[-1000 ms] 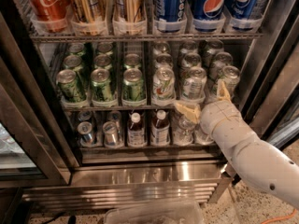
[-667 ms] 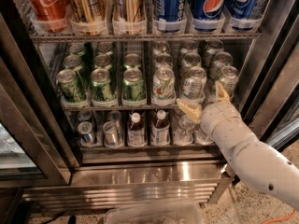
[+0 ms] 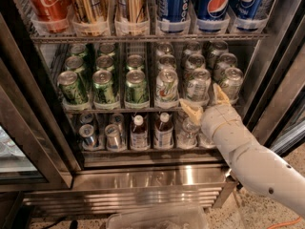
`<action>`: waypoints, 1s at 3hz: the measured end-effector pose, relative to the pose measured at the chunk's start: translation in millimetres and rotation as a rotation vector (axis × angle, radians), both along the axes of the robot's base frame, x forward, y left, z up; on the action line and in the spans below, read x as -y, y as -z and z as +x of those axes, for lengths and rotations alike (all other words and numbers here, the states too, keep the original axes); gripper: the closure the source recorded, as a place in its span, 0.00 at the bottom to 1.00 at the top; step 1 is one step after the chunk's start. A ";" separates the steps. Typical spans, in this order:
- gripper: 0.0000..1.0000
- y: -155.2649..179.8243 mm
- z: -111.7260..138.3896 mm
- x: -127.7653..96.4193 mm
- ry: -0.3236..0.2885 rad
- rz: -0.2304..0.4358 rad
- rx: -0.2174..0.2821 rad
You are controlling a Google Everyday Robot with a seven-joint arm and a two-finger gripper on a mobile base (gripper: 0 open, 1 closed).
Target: Pick 7up can from middle shelf of fridge
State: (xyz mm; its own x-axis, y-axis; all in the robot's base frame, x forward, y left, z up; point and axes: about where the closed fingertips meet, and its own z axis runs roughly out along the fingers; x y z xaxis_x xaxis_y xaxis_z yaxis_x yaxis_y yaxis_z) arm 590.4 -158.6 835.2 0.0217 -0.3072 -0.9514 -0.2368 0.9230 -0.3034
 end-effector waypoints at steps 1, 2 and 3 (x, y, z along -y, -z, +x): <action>0.26 -3.3 3.3 -7.2 -0.010 -0.003 0.022; 0.22 -6.0 8.3 -11.0 -0.009 -0.005 0.045; 0.24 -9.0 14.0 -9.0 0.000 0.020 0.056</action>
Offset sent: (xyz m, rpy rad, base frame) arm 0.0134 0.0133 0.0082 -0.0096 -0.0714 0.0045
